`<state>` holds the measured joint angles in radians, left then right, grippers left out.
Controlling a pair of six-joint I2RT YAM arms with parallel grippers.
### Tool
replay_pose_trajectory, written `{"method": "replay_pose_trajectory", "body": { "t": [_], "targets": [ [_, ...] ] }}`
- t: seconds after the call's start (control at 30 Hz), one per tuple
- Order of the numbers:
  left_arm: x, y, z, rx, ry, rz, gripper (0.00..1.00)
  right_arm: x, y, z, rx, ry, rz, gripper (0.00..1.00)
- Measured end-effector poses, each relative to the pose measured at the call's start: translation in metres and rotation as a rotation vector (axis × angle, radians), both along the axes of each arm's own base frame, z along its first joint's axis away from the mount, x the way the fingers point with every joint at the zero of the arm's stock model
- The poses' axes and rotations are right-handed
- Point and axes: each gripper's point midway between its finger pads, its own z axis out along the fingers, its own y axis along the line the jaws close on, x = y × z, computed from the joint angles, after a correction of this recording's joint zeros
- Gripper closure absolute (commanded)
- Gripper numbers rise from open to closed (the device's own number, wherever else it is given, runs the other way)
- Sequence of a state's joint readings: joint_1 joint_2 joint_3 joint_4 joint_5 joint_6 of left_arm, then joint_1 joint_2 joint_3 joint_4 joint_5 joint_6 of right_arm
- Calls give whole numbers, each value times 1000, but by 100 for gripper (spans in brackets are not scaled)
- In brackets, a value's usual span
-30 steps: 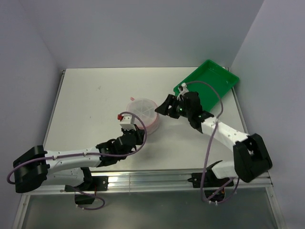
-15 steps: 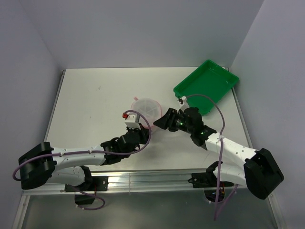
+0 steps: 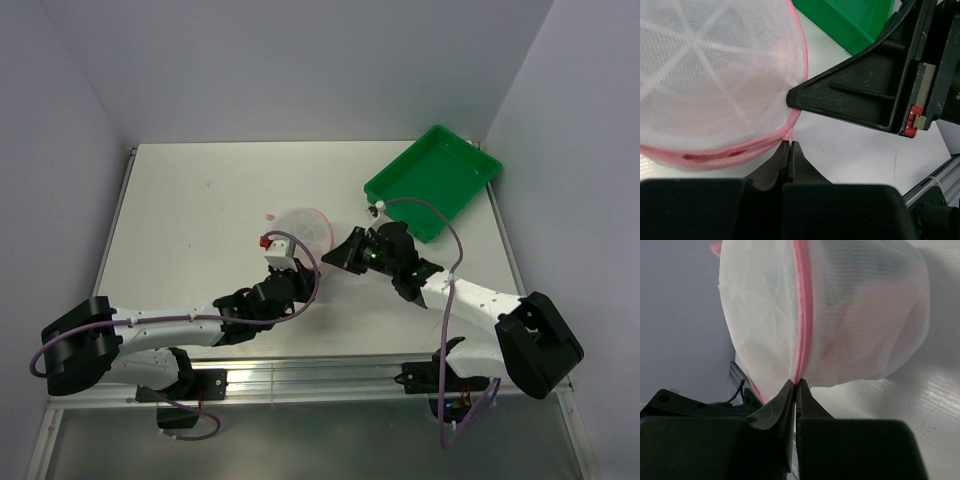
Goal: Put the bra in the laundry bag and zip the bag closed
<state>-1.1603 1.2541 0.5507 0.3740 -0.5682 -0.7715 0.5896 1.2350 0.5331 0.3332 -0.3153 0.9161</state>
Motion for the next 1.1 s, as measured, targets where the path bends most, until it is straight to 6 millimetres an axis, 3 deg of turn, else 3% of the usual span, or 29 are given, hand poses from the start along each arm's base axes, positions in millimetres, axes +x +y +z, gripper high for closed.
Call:
{"method": "replay_pose_trajectory", "body": {
  "t": [0.2, 0.43, 0.63, 0.73, 0.77, 0.87, 0.93, 1.03, 1.1],
  "targets": [
    [0, 6, 5, -2, -9, 9, 100, 12, 0, 5, -8, -7, 1, 100],
    [-4, 34, 14, -9, -26, 55, 100, 53, -19, 10, -63, -30, -23, 100],
    [-7, 55, 16, -14, -32, 90, 100, 75, -3, 15, -113, -39, 95, 99],
    [-6, 53, 13, -10, -30, 89, 100, 79, 1, 17, -125, -47, 127, 76],
    [-6, 51, 11, -6, -28, 85, 100, 78, 0, 15, -132, -46, 126, 58],
    [-7, 43, -4, 29, -7, 62, 100, 81, -6, 14, -154, -57, 94, 28],
    [-6, 37, -9, 43, 4, 48, 100, 76, -12, 15, -154, -65, 66, 22],
    [-5, 25, -6, 34, 5, 30, 100, 56, -22, 13, -142, -70, 34, 22],
    [-3, 18, 0, 14, 0, 19, 100, 33, -25, 12, -116, -72, 27, 22]
  ]
}}
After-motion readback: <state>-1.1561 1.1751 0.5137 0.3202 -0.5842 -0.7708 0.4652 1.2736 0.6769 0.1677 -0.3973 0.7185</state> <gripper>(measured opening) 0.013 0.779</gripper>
